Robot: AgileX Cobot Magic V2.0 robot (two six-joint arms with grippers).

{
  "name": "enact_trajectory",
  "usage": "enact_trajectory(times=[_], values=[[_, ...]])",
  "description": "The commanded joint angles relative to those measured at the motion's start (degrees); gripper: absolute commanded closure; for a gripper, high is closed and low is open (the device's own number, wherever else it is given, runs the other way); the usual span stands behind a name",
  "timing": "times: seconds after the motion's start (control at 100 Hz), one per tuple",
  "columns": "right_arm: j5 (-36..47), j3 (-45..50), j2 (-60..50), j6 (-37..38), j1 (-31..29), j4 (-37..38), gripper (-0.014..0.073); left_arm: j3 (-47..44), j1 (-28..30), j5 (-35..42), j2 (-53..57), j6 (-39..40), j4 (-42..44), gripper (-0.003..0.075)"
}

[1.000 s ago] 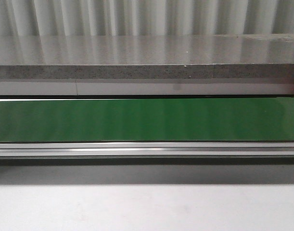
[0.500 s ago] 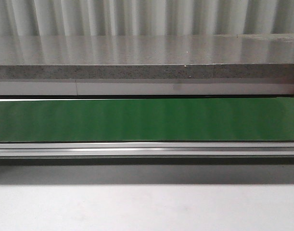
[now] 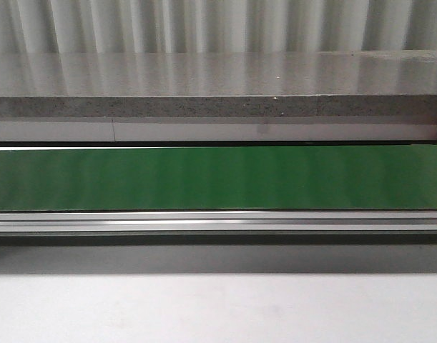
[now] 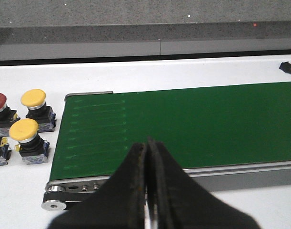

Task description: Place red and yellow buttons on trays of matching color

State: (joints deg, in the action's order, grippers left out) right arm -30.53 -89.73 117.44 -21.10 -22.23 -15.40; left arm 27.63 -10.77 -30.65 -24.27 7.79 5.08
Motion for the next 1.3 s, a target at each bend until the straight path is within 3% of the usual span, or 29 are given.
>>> enact_trajectory(times=[0.0, 0.33, 0.62, 0.95, 1.29], values=[[2.5, -1.9, -6.1, -0.1, -0.5, -0.1, 0.0051, 1.7, -0.4, 4.4, -0.3, 0.2, 0.1, 0.0740], [-2.3, -1.9, -17.9, -0.1, -0.3, -0.1, 0.0051, 1.7, -0.4, 4.4, -0.3, 0.2, 0.1, 0.0740], [-4.0, 1.5, -28.9, -0.1, 4.9, -0.1, 0.0053, 1.7, -0.4, 4.4, -0.3, 0.2, 0.1, 0.0740], [-1.7, 19.4, -43.4, 1.2, 11.0, -0.1, 0.0053, 1.7, -0.4, 4.4, -0.3, 0.2, 0.1, 0.0740], [-2.4, 40.1, -60.9, 2.5, 11.1, -1.0, 0.0053, 1.7, -0.4, 4.4, -0.3, 0.2, 0.1, 0.0740]])
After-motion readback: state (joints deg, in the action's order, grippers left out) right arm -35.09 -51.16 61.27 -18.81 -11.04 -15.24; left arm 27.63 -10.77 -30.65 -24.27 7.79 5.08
